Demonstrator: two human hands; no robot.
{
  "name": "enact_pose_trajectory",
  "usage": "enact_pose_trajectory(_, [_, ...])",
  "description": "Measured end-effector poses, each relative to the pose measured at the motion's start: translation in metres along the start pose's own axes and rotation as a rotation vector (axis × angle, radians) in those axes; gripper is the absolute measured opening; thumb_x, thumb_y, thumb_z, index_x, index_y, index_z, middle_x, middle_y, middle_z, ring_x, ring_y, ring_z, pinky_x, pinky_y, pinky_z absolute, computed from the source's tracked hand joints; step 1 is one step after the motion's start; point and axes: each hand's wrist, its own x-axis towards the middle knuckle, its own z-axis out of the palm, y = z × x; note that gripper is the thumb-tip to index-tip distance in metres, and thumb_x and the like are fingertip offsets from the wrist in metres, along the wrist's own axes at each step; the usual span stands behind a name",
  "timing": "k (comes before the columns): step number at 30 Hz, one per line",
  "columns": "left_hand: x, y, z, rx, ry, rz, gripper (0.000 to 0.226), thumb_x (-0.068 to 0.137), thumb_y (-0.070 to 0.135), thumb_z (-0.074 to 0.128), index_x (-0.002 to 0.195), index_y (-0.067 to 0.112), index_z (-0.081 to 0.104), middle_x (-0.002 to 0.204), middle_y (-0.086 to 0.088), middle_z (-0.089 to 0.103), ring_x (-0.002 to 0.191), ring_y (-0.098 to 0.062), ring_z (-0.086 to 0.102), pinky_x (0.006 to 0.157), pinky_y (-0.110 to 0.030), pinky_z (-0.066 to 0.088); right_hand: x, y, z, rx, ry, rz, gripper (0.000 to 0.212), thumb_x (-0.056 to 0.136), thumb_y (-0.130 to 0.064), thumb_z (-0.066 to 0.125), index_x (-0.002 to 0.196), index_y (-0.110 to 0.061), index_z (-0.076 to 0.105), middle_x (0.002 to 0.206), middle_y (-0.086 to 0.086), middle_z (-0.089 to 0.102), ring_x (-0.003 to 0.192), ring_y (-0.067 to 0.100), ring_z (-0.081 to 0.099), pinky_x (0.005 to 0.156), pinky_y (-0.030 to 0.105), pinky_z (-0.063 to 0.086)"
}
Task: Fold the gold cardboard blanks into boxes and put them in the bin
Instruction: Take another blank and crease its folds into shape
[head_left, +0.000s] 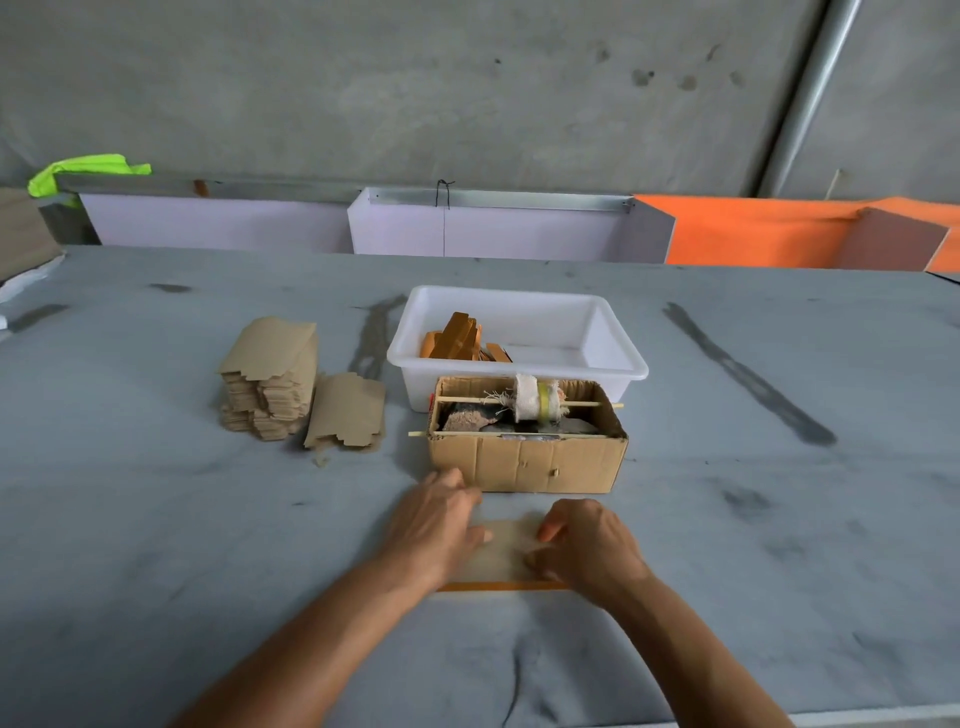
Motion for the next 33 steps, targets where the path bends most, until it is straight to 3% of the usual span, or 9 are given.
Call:
enact_pose_trajectory(6, [-0.003,-0.002,-0.006,-0.133,-0.004,-0.100,0.020,0.084,0.037,0.066,0.089,0.021,0.056,0.104,0.001,0.062,0.097,-0.019,0.055,0.076,-0.028,0.039,-0.009,0.008,0.006,0.050,0.132,-0.016,0.033,0.076,-0.030,0.074,0.105,-0.020,0.062,0.105,0.000,0.052,0.096,0.018,0.056,0.076,0.023,0.043])
enact_pose_trajectory(9, [-0.005,-0.001,-0.007,-0.154,-0.015,-0.110,0.019,0.084,0.034,0.068,0.078,0.021,0.056,0.099,0.001,0.057,0.099,-0.018,0.055,0.080,-0.027,0.041,-0.011,0.008,0.009,0.072,0.164,-0.037,0.035,0.078,-0.030,0.072,0.109,-0.020,0.061,0.106,0.000,0.051,0.096,0.020,0.056,0.080,0.027,0.046])
enact_pose_trajectory(11, [-0.007,0.002,-0.002,-0.127,0.013,-0.104,0.018,0.086,0.034,0.066,0.084,0.016,0.060,0.102,0.000,0.054,0.105,-0.020,0.052,0.086,-0.029,0.041,-0.011,0.009,0.010,0.076,0.168,-0.051,0.038,0.078,-0.031,0.073,0.112,-0.019,0.061,0.106,0.000,0.050,0.097,0.020,0.056,0.081,0.027,0.046])
enact_pose_trajectory(14, [-0.011,0.006,0.004,-0.016,0.008,-0.102,0.039,0.085,0.045,0.063,0.108,0.015,0.054,0.116,-0.003,0.050,0.113,-0.023,0.045,0.094,-0.033,0.038,-0.012,0.010,0.013,0.069,0.192,-0.060,0.038,0.078,-0.032,0.073,0.112,-0.018,0.061,0.102,-0.002,0.047,0.095,0.019,0.056,0.081,0.027,0.046])
enact_pose_trajectory(17, [-0.010,0.009,0.003,-0.019,-0.038,-0.132,0.042,0.083,0.045,0.066,0.109,0.016,0.052,0.118,-0.005,0.054,0.112,-0.024,0.048,0.092,-0.034,0.040,-0.014,0.012,0.018,0.072,0.214,-0.055,0.041,0.079,-0.034,0.073,0.115,-0.020,0.060,0.106,-0.002,0.047,0.097,0.019,0.056,0.084,0.028,0.046])
enact_pose_trajectory(23, [-0.002,0.005,-0.009,-0.405,-0.120,-0.287,0.028,0.070,0.029,0.083,0.081,0.023,0.057,0.082,0.007,0.057,0.081,-0.013,0.056,0.071,-0.024,0.046,-0.016,0.011,0.017,0.103,0.209,-0.060,0.048,0.078,-0.033,0.074,0.122,-0.022,0.059,0.118,0.000,0.050,0.106,0.019,0.053,0.088,0.027,0.045])
enact_pose_trajectory(27, [0.002,0.003,-0.017,-0.600,-0.088,-0.208,0.018,0.076,0.014,0.078,0.074,0.022,0.062,0.068,0.008,0.054,0.063,-0.005,0.049,0.062,-0.020,0.043,-0.013,0.003,0.007,0.226,0.257,-0.150,0.048,0.080,-0.022,0.073,0.126,-0.022,0.058,0.119,-0.004,0.057,0.110,0.020,0.048,0.090,0.030,0.043])
enact_pose_trajectory(31, [0.002,-0.001,-0.027,-0.673,-0.088,-0.113,0.014,0.078,0.009,0.076,0.074,0.019,0.066,0.068,0.005,0.055,0.064,-0.007,0.048,0.064,-0.020,0.042,-0.008,-0.002,-0.004,0.414,0.201,-0.135,0.011,0.082,-0.010,0.069,0.092,-0.015,0.073,0.083,-0.002,0.068,0.079,0.014,0.060,0.068,0.020,0.045])
enact_pose_trajectory(33, [0.001,-0.005,-0.030,-0.731,-0.050,-0.104,0.012,0.077,0.006,0.075,0.075,0.016,0.069,0.069,0.002,0.059,0.067,-0.008,0.050,0.064,-0.020,0.043,-0.008,-0.001,-0.008,0.629,0.095,-0.111,0.007,0.082,-0.006,0.069,0.077,-0.010,0.071,0.069,0.001,0.065,0.064,0.011,0.056,0.058,0.020,0.044])
